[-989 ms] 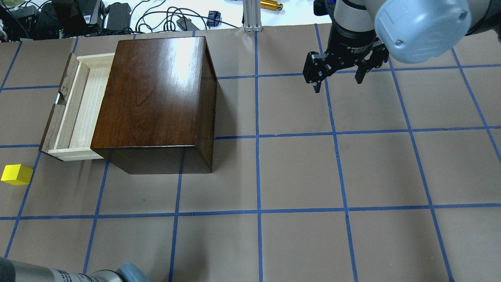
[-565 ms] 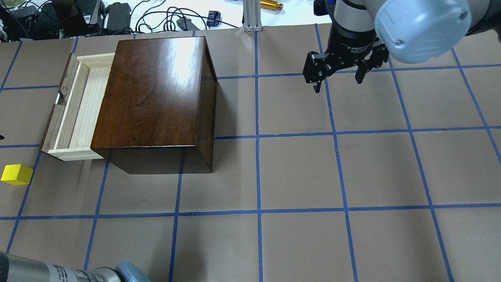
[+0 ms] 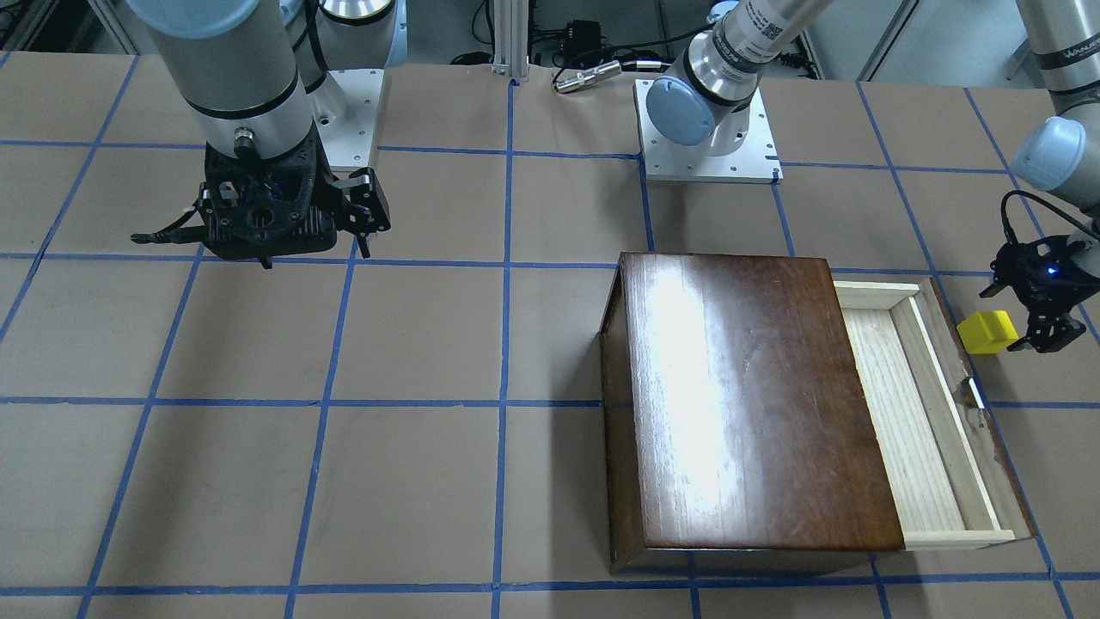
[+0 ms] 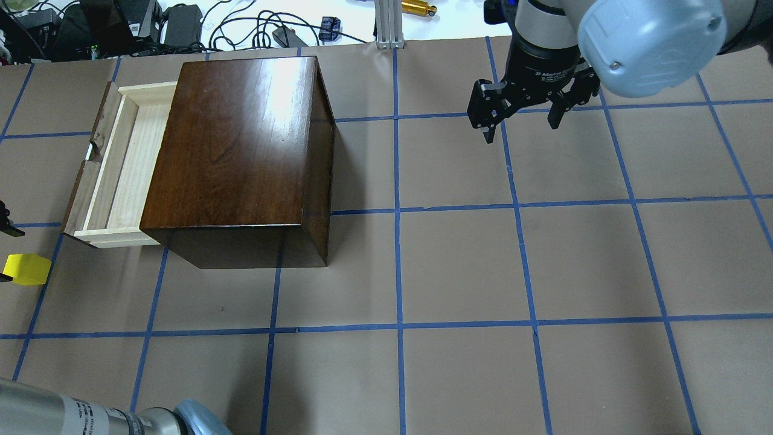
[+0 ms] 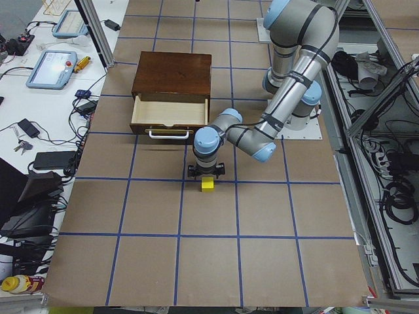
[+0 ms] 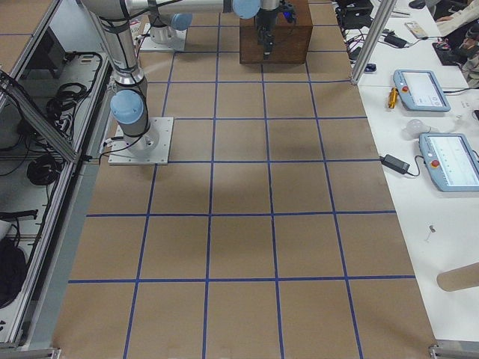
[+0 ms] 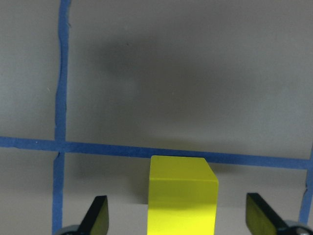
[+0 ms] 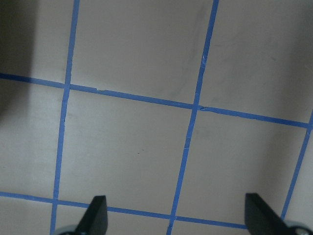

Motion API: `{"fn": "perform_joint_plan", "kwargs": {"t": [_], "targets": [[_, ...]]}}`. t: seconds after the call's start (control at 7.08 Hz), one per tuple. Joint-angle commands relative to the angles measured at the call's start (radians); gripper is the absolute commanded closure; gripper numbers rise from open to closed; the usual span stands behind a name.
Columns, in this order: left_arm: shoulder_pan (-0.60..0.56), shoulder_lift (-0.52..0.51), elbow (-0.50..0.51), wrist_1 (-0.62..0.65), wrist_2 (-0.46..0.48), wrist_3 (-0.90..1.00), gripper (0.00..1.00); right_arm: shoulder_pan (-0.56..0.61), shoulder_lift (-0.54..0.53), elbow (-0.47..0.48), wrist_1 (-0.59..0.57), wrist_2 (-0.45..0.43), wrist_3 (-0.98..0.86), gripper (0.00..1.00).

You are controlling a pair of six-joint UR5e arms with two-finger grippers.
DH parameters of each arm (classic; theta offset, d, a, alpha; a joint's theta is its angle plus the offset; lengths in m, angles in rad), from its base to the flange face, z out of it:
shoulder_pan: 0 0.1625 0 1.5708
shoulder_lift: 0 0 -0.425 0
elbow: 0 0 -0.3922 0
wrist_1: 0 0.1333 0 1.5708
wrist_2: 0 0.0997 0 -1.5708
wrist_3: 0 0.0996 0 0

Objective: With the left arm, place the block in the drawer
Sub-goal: 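Close the left gripper on the yellow cube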

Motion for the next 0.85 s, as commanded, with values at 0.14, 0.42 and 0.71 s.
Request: {"fn": "perform_joint_plan", "kwargs": {"t": [0.14, 0.42, 0.71], "targets": [[0.009, -0.03, -0.045, 0.09, -0.001, 0.009, 0.0, 0.0, 0.0, 0.0, 0.0, 0.0, 0.001, 0.0], [0.009, -0.048, -0.046, 0.103, -0.001, 0.015, 0.0, 0.0, 0.0, 0.0, 0.0, 0.0, 0.001, 0.0], [0.009, -0.059, -0.043, 0.107, 0.001, 0.035, 0.0, 0.0, 0.0, 0.0, 0.0, 0.0, 0.0, 0.0]]}}
